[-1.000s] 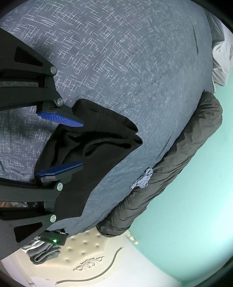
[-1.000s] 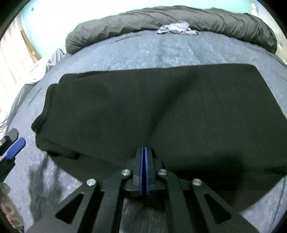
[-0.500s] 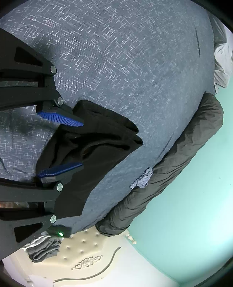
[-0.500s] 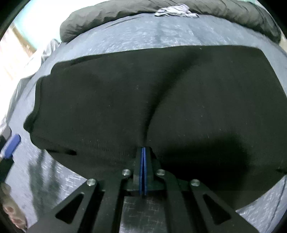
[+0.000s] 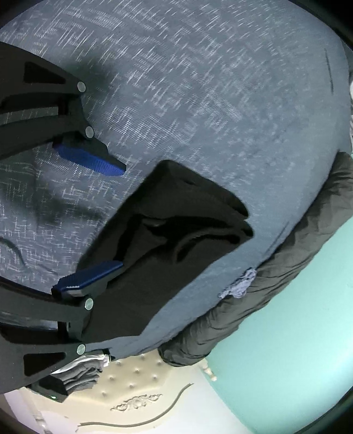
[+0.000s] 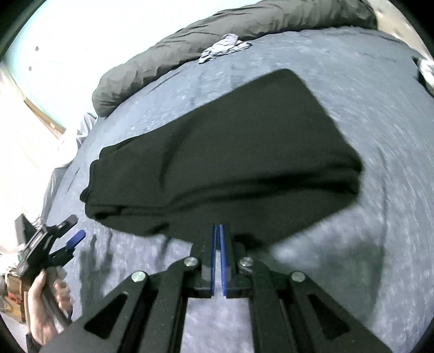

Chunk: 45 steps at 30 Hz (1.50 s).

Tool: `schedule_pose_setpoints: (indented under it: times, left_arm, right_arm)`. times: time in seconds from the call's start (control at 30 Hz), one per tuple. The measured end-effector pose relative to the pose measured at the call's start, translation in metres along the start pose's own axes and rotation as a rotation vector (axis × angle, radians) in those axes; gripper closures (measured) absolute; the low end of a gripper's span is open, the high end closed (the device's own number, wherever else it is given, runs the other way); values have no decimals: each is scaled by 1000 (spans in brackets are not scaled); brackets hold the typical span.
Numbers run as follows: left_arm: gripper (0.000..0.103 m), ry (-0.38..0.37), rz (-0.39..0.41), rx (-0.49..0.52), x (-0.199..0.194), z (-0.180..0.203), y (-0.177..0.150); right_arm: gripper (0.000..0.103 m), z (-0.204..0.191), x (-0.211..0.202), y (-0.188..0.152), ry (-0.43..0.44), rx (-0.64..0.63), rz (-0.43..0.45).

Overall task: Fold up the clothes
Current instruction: 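Grasp the edge of the folded black cloth with the left gripper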

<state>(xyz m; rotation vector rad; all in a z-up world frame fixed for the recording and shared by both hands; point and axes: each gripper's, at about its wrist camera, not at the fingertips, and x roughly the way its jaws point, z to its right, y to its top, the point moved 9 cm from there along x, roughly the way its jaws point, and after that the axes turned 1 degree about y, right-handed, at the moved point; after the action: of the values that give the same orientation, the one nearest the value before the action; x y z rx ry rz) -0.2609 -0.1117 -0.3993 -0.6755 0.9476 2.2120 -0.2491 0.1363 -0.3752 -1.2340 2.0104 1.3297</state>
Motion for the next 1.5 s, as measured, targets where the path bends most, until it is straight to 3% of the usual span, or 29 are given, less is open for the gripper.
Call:
schedule_pose_setpoints:
  times: [0.3,0.53,0.63,1.2,1.5]
  left_arm:
    - [33,26,0,-38,19,-7,-3]
    - [33,-13,28,-69,28,5,-3]
    - [33,-44,35,-80,29,12,-4]
    - [26,-48,144,-266,35,-12,22]
    - [28,-34,184,-261,40,-15,31]
  right_arm:
    - [101,15,-22,-21,85,-42,50]
    - [100,22,-28,-21,187,-36,68]
    - [100,27,-29,-20,206,-18,70]
    - [100,20,-27,-12,305,-29,84]
    - [100,25,-31,-9,318,-26,98]
